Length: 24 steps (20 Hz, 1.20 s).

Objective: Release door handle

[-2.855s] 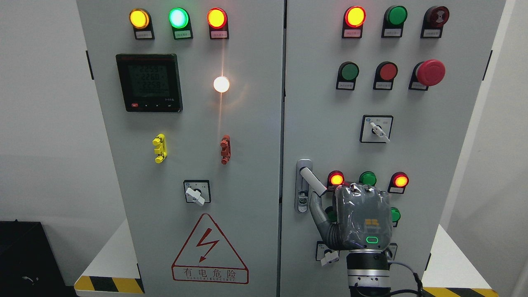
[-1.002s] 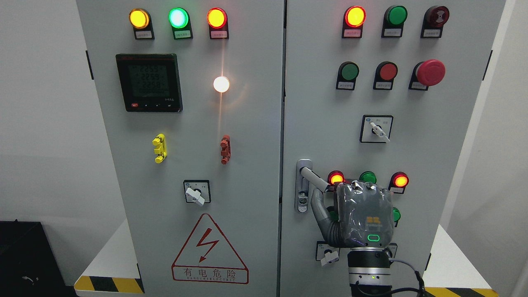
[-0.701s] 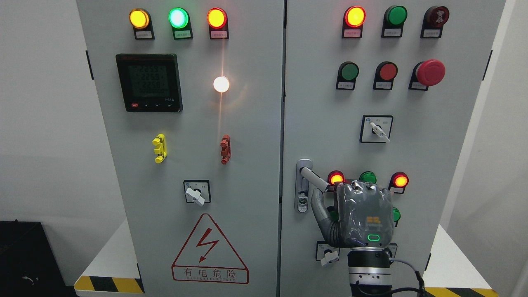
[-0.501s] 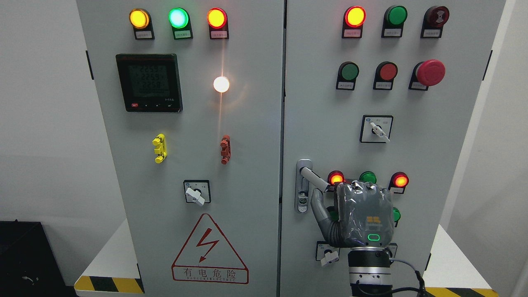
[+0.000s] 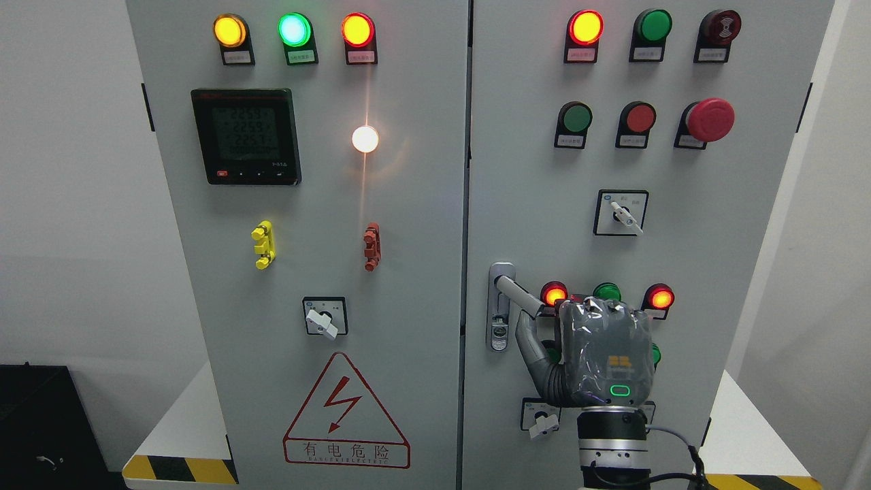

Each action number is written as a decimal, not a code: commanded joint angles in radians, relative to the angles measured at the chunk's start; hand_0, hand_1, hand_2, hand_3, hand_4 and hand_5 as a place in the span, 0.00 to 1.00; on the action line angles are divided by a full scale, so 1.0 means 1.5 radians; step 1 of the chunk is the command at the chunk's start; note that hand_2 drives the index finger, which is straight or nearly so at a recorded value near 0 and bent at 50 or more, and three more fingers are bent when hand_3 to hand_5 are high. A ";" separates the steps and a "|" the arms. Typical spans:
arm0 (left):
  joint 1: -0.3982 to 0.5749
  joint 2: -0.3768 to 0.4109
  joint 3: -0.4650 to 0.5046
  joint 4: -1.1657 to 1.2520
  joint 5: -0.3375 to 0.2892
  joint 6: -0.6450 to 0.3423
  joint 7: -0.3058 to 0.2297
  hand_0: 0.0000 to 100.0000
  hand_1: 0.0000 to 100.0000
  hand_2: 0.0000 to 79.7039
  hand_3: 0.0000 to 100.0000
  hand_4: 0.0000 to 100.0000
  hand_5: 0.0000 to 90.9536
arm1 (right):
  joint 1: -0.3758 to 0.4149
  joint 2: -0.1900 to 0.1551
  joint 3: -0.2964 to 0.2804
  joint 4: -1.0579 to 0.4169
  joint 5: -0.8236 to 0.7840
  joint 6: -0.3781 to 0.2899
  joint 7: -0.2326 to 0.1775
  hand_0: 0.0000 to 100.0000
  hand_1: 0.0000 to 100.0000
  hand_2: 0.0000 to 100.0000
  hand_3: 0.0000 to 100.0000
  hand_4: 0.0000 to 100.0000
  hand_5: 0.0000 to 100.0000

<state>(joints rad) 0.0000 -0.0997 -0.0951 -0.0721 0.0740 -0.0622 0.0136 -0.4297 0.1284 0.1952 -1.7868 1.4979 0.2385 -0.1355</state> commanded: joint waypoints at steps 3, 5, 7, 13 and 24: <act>0.011 0.000 0.000 0.000 0.001 0.000 0.000 0.12 0.56 0.00 0.00 0.00 0.00 | -0.001 -0.001 -0.005 -0.004 -0.001 -0.001 0.000 0.56 0.29 1.00 1.00 1.00 1.00; 0.011 0.000 0.000 0.000 0.000 0.000 0.000 0.12 0.56 0.00 0.00 0.00 0.00 | -0.003 -0.001 -0.006 -0.004 -0.001 -0.001 0.000 0.56 0.29 1.00 1.00 1.00 1.00; 0.011 0.000 0.000 0.000 0.000 0.000 0.000 0.12 0.56 0.00 0.00 0.00 0.00 | -0.008 -0.001 -0.005 -0.004 -0.001 -0.001 0.000 0.56 0.29 1.00 1.00 1.00 1.00; 0.011 0.000 0.000 0.000 0.000 0.000 0.000 0.12 0.56 0.00 0.00 0.00 0.00 | -0.010 -0.001 -0.006 -0.006 -0.001 -0.003 -0.001 0.56 0.29 1.00 1.00 1.00 1.00; 0.011 0.000 0.000 0.000 0.001 0.000 0.000 0.12 0.56 0.00 0.00 0.00 0.00 | 0.000 0.001 -0.005 -0.006 -0.001 -0.004 -0.001 0.56 0.29 1.00 1.00 1.00 1.00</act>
<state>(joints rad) 0.0000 -0.0997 -0.0951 -0.0721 0.0744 -0.0622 0.0135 -0.4420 0.1279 0.1876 -1.7947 1.4972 0.2344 -0.1321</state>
